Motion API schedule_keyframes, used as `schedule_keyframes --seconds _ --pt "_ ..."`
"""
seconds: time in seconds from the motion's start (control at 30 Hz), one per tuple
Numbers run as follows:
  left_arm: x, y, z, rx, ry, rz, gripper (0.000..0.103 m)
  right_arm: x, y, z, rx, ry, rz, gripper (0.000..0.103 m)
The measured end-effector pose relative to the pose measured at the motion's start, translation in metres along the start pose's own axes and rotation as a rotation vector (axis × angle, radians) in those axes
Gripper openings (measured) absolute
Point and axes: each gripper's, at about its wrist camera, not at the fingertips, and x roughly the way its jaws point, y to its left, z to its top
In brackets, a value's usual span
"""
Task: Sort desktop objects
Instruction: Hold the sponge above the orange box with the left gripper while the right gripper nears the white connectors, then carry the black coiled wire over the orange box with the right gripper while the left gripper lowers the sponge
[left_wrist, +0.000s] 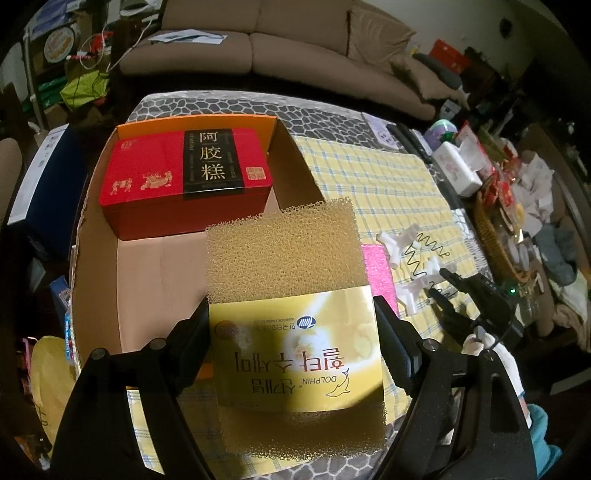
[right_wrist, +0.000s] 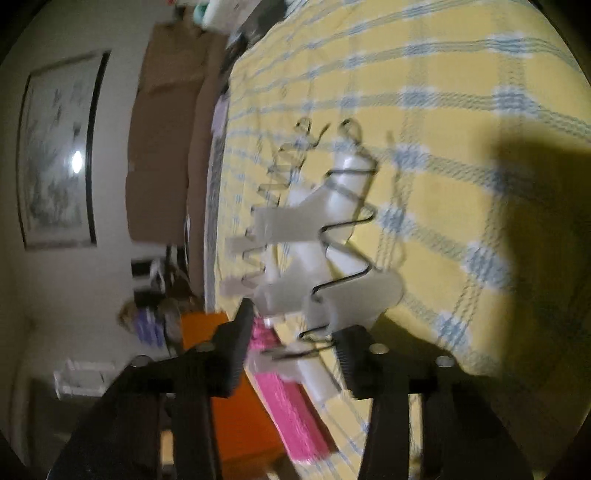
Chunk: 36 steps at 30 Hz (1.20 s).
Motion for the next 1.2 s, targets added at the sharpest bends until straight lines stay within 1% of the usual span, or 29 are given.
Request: schedule_keyframes --seconds 0.03,0.07,0.17,0.27,0.43,0.6,0.77,0.83,0.87,0.93,1.0,1.2 --pt "0.000 0.001 0.000 -0.001 -0.001 -0.002 0.079 -0.002 0.002 0.001 -0.002 -0.021 -0.003 0.033" --pt "-0.001 0.001 0.000 -0.002 -0.002 -0.005 0.079 -0.006 0.005 0.003 -0.016 -0.048 -0.004 0.024" --pt "-0.003 0.001 0.001 -0.002 -0.004 -0.011 0.079 -0.020 0.016 0.001 -0.037 -0.098 0.023 0.024" --pt "-0.008 0.002 0.002 -0.003 -0.012 -0.011 0.079 -0.024 0.033 -0.005 -0.076 -0.082 0.045 0.023" --pt "-0.023 0.009 0.002 -0.021 -0.032 -0.015 0.079 -0.041 0.063 -0.008 -0.229 -0.115 0.058 0.018" --pt "-0.044 0.018 0.004 -0.038 -0.054 -0.012 0.079 -0.053 0.108 -0.007 -0.406 -0.108 0.070 0.016" --pt "-0.060 0.033 0.009 -0.058 -0.064 0.015 0.079 -0.057 0.148 -0.012 -0.521 -0.065 0.108 0.015" --pt "-0.065 0.038 0.010 -0.061 -0.068 0.028 0.079 -0.055 0.160 -0.015 -0.536 -0.046 0.133 0.015" --pt "-0.068 0.040 0.010 -0.062 -0.070 0.033 0.079 -0.053 0.168 -0.017 -0.537 -0.022 0.161 0.015" --pt "-0.071 0.044 0.010 -0.063 -0.071 0.042 0.079 -0.050 0.179 -0.020 -0.547 0.005 0.184 0.015" --pt "-0.072 0.048 0.010 -0.065 -0.070 0.051 0.079 -0.050 0.190 -0.029 -0.572 0.030 0.216 0.015" --pt "-0.070 0.059 0.013 -0.063 -0.058 0.103 0.079 -0.038 0.227 -0.061 -0.642 0.107 0.275 0.015"
